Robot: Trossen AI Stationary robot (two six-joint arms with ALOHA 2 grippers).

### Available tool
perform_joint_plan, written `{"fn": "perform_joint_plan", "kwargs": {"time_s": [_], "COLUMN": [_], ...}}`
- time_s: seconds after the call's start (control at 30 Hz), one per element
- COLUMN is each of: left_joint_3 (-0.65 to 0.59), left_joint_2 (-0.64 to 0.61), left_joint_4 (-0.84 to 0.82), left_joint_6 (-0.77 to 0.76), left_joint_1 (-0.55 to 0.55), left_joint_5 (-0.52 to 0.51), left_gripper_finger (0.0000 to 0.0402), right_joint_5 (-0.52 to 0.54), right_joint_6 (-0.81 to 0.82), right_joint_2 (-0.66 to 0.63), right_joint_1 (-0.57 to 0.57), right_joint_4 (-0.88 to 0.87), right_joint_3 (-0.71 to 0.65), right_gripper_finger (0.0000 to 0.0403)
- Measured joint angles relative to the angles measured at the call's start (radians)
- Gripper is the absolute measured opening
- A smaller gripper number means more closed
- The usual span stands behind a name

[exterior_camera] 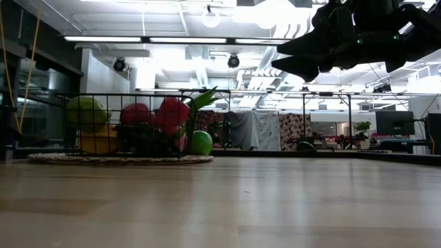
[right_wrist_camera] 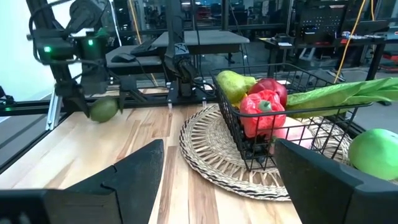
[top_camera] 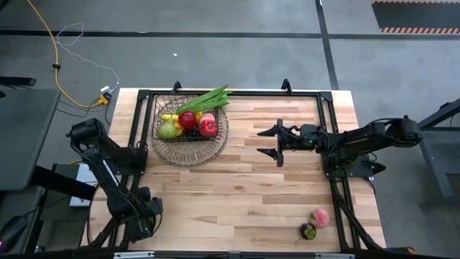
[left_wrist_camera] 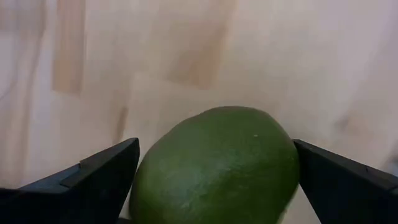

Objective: Build produce basket
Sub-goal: Put the green lime into the wire basket

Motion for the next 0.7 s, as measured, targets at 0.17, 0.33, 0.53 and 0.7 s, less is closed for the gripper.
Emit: {"fn": "perform_joint_plan", "kwargs": {"time_s": [0.17,0.33,0.53,0.7], "left_joint_3": [0.001,0.0,0.0,0.001], "left_joint_2": [0.047,0.079,0.085,0.085], "left_joint_4": [0.006,0.005,0.001,-0.02], "left_joint_6": [0.034,0.067,0.071,0.071], "left_joint_1": [0.0,0.003,0.004,0.005], "left_joint_5": [0.009,0.063,0.083,0.093], "left_gripper_finger": [0.04,0.04,0.0393,0.0361], "right_joint_5": [0.004,0.004,0.004,0.004], "right_joint_6": [0.003,0.003,0.003,0.003], "right_joint_2": [0.0,0.0,0.0,0.0], "right_joint_1": [0.0,0.0,0.0,0.0], "right_joint_4": [0.0,0.0,0.0,0.0], "right_joint_3": [0.0,0.0,0.0,0.0], "right_gripper_finger": [0.0296,0.0296,0.0296,0.0296]}}
